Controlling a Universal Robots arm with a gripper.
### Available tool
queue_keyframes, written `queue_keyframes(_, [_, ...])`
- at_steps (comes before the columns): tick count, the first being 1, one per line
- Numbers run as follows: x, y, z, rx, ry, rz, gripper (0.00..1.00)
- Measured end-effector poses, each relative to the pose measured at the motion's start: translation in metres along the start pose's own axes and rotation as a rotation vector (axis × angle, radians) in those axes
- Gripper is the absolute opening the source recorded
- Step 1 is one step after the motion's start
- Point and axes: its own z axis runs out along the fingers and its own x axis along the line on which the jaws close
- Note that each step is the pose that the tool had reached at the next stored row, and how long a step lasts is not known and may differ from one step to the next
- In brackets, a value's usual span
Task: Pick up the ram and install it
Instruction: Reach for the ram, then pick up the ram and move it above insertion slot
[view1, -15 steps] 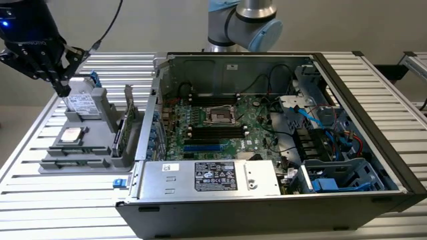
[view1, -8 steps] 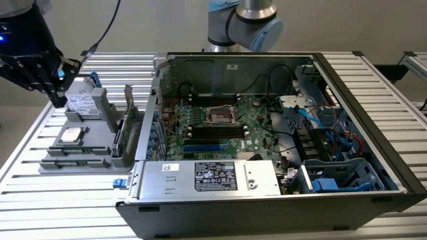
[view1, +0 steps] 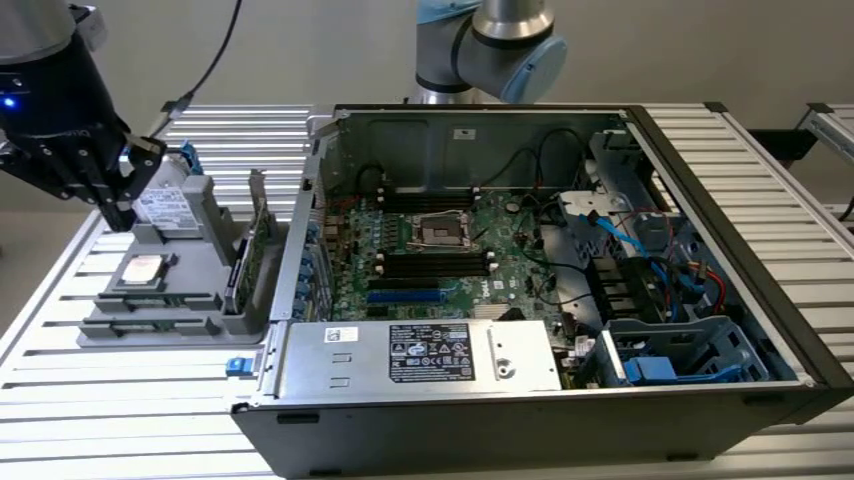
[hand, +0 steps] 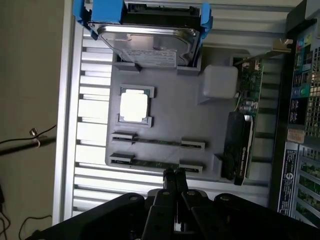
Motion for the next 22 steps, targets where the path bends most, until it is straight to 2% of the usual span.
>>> queue_keyframes(5, [0.0004, -0.0003, 0.0088, 0.0002, -0.0002, -0.002, 0.10])
queue_keyframes(22, [0.0006, -0.0003, 0.0089, 0.0016, 0.0007, -0.006, 0.10])
